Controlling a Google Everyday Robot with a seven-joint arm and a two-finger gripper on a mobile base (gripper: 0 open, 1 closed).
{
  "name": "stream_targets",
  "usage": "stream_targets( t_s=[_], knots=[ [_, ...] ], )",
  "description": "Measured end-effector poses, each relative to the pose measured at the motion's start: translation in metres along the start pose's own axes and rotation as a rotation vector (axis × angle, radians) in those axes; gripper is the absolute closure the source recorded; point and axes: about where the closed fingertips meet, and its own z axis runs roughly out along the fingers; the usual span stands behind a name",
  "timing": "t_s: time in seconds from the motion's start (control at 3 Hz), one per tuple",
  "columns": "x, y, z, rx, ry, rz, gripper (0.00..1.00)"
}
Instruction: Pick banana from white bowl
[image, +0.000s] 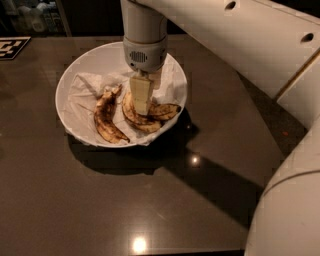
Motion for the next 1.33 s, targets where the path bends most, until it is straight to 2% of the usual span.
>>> stream_targets(
  t_s=[0.67,1.0,1.33],
  knots=[
    [0.003,-0.004,0.011,-0.038,0.008,0.021,0.39],
    [-0.004,-0.010,0.027,-0.085,0.008,0.008,0.40],
    [-0.005,-0.014,0.027,-0.104,0.004,0.005,0.36]
  ],
)
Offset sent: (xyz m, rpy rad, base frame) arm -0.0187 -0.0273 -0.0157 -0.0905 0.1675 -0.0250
